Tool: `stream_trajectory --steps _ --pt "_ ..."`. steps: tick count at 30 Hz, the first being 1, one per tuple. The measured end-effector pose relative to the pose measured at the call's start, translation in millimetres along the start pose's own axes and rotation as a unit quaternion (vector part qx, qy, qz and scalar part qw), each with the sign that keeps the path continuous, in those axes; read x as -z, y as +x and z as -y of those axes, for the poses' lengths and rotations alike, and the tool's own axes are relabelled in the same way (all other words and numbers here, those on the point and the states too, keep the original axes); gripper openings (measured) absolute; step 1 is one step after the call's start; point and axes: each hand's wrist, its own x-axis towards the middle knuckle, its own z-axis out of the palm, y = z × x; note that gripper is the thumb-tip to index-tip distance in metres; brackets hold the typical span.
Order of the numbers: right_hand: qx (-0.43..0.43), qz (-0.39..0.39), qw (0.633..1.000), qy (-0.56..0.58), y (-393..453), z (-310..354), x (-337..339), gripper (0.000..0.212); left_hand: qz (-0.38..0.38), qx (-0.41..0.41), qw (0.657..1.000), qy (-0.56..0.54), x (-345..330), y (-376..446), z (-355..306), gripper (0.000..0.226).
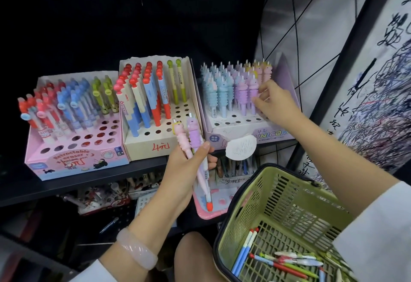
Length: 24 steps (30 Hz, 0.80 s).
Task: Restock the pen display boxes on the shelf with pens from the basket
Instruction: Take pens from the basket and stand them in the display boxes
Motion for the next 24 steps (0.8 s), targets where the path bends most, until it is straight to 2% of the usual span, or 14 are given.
stream_trajectory --steps 2,3,4,6,8,11,15,19,21,24 --pt "0.015 -0.084 0.996 0.006 -11 9 2 0.023 0.006 -0.002 1.000 -0.001 0 -1 -1 0.006" --pt "0.034 -0.108 0.993 0.023 -19 17 2 0.020 0.011 -0.004 1.000 -0.002 -1 -2 -1 0.007" --pt "0.060 -0.093 0.993 0.046 -30 28 0 0.014 0.016 -0.007 1.000 -0.003 -2 -2 -2 0.007" --pt "0.109 0.033 0.989 0.097 -52 50 -7 0.002 0.030 -0.013 0.999 0.000 -5 -4 -3 0.007" --pt "0.109 0.148 0.970 0.159 -70 68 -14 0.005 0.042 -0.019 0.999 0.005 -8 -6 -4 0.007" --pt "0.077 0.186 0.959 0.201 -83 79 -23 0.008 0.043 -0.032 0.998 0.025 -9 -6 -5 0.010" --pt "0.042 0.162 0.963 0.211 -91 81 -34 0.015 0.060 -0.069 0.992 0.089 -9 -6 -3 0.023" --pt "-0.027 0.127 0.931 0.342 -84 76 -25 0.009 0.073 -0.045 0.993 0.084 -9 -9 -3 0.021" --pt "-0.061 0.075 0.906 0.413 -71 70 -12 0.009 0.071 -0.017 0.995 0.065 -9 -9 -2 0.017" --pt "-0.045 -0.058 0.912 0.403 -49 53 11 0.010 0.045 0.006 0.997 0.057 -10 -6 -2 0.012"
